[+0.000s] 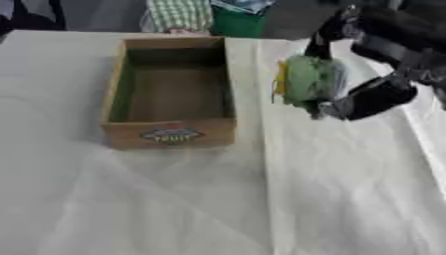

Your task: Pick up objects on the table and place them in the box.

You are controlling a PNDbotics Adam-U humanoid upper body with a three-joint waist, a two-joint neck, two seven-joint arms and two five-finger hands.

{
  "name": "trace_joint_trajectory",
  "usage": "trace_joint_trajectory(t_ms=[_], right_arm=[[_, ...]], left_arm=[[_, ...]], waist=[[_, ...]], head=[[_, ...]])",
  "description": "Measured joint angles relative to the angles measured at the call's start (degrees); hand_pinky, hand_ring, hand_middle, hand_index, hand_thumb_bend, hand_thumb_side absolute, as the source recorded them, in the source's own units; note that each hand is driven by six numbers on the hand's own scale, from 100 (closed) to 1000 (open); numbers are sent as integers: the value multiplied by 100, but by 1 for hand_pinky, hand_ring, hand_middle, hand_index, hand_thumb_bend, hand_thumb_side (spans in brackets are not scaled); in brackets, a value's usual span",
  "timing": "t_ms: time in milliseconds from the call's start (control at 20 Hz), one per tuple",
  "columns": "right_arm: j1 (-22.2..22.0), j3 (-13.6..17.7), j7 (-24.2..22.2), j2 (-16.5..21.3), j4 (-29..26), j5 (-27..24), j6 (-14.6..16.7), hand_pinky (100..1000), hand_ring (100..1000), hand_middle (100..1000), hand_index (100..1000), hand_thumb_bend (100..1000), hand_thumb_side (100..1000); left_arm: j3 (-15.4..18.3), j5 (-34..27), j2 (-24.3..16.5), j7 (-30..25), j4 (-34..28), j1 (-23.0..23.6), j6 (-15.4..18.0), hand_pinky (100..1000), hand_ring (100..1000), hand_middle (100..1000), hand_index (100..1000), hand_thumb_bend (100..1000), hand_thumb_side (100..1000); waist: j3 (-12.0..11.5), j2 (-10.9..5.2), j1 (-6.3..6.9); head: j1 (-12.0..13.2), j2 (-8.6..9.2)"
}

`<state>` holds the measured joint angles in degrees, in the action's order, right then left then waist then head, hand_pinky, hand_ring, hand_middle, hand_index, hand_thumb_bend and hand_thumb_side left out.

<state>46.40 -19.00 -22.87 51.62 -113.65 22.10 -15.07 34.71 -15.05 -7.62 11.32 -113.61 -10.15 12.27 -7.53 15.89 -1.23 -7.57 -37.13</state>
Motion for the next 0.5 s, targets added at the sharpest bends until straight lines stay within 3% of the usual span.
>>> trace_joint_trajectory(t_ms=[200,500], right_arm=[[845,-48,-115,-517,582,34,-326,821,671,388,609,100,100],[1672,-79,-20,-1510,2146,391,-274,830,675,387,611,100,100]], left_arm=[[-5,-1,0,-22,0,13,-19,754,531,521,705,100,569],[-42,-29,3,-89,0,57,-22,756,531,521,705,100,568]], waist=[[-38,0,1],[-125,35,5]], head=[[-72,-2],[-278,-58]])
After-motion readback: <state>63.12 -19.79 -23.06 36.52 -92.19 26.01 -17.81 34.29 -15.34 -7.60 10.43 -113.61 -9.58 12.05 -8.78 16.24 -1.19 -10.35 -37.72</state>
